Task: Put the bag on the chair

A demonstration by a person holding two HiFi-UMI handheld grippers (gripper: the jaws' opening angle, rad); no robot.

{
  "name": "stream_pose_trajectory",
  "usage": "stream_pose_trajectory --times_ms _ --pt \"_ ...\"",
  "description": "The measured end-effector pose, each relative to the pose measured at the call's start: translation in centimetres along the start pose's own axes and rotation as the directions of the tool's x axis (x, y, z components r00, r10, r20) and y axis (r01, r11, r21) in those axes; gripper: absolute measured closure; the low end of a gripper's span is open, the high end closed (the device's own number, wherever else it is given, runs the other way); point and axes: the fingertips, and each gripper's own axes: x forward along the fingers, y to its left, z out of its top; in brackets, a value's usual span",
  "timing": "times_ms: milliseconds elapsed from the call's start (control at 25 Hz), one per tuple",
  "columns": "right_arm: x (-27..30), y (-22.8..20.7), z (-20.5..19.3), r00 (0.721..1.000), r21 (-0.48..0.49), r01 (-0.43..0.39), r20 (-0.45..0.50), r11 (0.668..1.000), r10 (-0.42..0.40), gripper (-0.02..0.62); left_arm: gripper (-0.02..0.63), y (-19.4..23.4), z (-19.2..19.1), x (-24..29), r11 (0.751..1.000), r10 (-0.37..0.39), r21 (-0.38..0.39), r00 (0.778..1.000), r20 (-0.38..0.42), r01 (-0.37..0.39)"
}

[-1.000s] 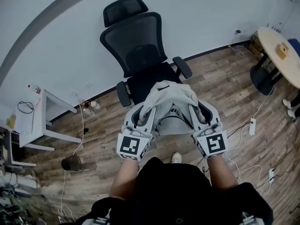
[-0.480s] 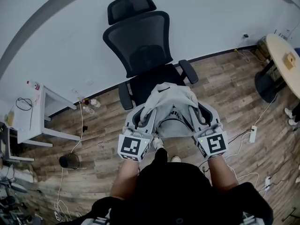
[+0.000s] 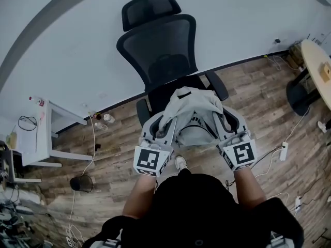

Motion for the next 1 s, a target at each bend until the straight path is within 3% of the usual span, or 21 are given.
stream_pose_trajectory --times_ms 440,1000 --pt "8.5 0.0 1.3 1.000 -0.019 0.020 -0.004 1.000 -0.020 0.514 0.505 7.9 0.9 3.1 1.000 -0.021 0.009 0.999 0.036 0.020" --pt "14.5 -1.2 -1.1 0.997 0.014 -0.063 -0.032 0.998 0.063 0.514 0.505 11.5 -1.1 5.9 0.998 0.056 0.002 0.998 -0.017 -0.056"
